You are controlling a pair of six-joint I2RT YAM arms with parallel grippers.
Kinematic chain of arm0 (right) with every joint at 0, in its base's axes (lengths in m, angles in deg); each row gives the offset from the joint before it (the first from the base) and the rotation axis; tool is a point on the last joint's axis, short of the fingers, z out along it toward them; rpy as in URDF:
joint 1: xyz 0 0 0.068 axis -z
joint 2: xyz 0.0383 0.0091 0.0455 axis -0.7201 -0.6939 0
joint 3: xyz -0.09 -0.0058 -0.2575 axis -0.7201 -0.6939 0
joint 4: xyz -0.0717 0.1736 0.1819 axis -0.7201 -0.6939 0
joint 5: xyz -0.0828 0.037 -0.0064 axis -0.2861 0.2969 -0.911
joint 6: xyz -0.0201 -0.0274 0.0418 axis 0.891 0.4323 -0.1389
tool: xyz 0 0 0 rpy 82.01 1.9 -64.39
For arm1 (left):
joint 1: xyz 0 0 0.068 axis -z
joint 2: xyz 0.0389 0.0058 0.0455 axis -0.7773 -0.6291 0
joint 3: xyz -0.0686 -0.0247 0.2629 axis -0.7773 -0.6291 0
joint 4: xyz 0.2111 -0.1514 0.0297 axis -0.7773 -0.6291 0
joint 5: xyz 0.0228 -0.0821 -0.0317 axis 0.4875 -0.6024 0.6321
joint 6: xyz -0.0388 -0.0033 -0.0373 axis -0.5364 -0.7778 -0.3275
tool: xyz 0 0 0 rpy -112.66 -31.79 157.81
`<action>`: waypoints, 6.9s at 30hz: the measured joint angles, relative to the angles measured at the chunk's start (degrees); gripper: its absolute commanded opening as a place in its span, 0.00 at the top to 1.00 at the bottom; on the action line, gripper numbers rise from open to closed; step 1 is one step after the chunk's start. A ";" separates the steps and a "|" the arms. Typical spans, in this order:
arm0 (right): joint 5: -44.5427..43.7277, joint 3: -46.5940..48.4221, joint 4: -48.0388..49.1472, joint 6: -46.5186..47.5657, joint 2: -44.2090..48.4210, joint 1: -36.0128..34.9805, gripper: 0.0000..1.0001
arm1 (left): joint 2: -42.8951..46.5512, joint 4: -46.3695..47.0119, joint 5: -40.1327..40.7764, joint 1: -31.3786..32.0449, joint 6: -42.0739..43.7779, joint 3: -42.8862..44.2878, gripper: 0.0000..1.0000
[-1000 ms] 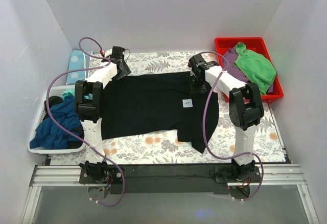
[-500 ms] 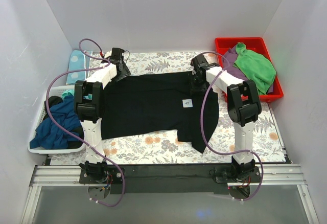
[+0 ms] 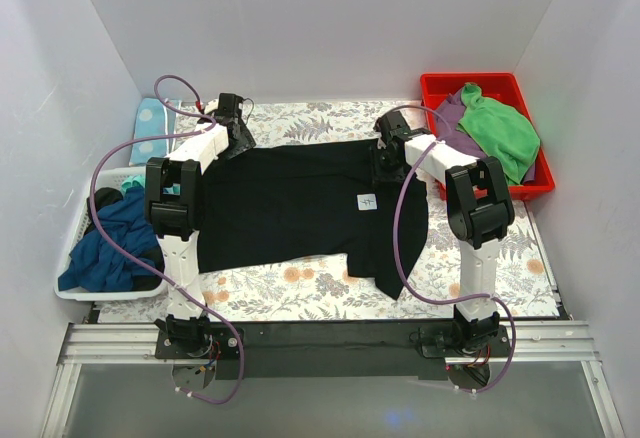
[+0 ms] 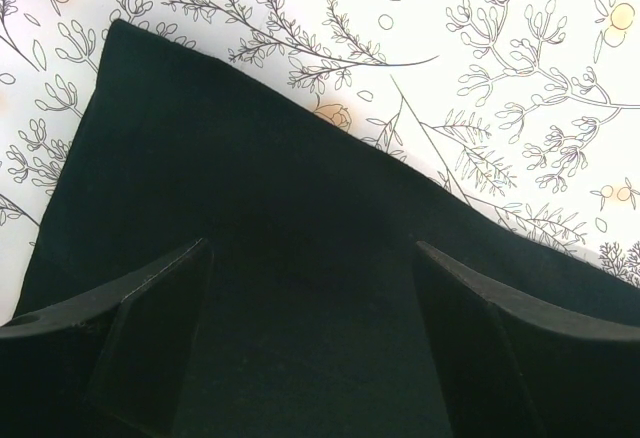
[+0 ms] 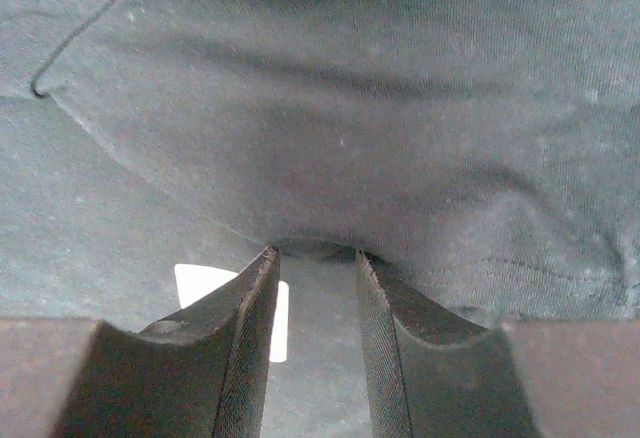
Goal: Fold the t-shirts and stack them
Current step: Fold the flattened tshirt in 1/3 of the way, then grap the side of the flattened tshirt closest away from the robot with both arms
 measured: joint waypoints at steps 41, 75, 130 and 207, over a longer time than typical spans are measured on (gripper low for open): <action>-1.29 7.67 1.68 0.39 4.81 0.28 0.99 | 0.00 0.42 -0.02 0.00 0.39 -1.03 0.21; 1.40 9.94 1.33 1.86 -7.06 0.04 0.99 | 0.00 0.44 -0.33 0.00 0.28 -2.64 0.21; -4.07 15.19 -8.48 -0.87 1.25 1.07 0.64 | 2.12 -0.31 3.37 0.00 -2.05 -6.58 0.20; -4.59 13.66 1.03 2.84 0.33 5.18 0.65 | 39.15 3.32 12.24 3.61 -1.18 -50.77 0.25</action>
